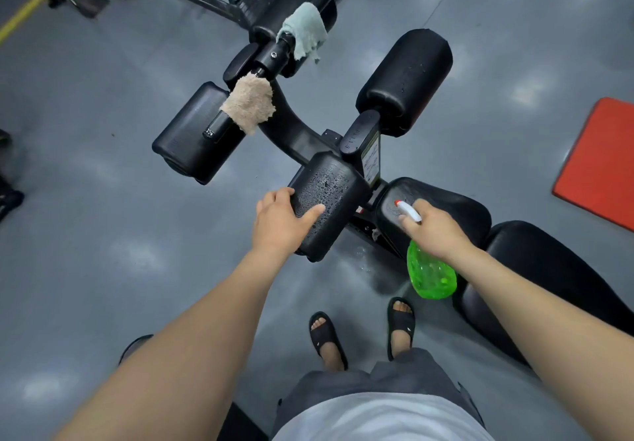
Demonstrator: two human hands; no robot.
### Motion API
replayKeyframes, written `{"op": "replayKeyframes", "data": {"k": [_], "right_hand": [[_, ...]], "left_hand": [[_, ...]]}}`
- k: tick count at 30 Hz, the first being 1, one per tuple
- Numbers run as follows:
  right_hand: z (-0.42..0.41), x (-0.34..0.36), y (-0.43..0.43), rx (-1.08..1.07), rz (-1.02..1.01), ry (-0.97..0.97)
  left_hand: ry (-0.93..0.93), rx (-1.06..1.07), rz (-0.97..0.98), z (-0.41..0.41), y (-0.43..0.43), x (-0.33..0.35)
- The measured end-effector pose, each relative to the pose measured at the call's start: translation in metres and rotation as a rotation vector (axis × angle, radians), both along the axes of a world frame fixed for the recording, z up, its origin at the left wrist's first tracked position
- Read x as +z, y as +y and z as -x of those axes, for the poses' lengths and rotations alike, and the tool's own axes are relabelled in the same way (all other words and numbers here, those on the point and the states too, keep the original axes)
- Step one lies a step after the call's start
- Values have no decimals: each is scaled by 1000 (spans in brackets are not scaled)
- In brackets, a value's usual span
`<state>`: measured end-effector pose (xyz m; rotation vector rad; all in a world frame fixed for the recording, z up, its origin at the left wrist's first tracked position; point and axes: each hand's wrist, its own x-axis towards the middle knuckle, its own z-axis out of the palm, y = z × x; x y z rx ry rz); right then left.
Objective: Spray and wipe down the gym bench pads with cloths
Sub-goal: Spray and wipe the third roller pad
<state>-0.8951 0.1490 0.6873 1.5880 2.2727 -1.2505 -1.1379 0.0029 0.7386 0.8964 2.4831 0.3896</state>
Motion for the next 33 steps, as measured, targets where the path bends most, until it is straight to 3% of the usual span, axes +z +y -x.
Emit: {"op": "replayKeyframes", "data": {"k": [8, 19, 27, 33], "right_hand": [[-10, -50, 35, -44, -33, -66], [20, -73, 66, -172, 37, 57], [17, -60, 86, -102, 17, -11], [39, -22, 89, -132, -153, 121]], "left_hand": [[-54, 79, 54, 9, 11, -1], [49, 115, 48, -16, 29, 3], [28, 132, 105, -16, 34, 7], [15, 155, 54, -7, 39, 19]]}}
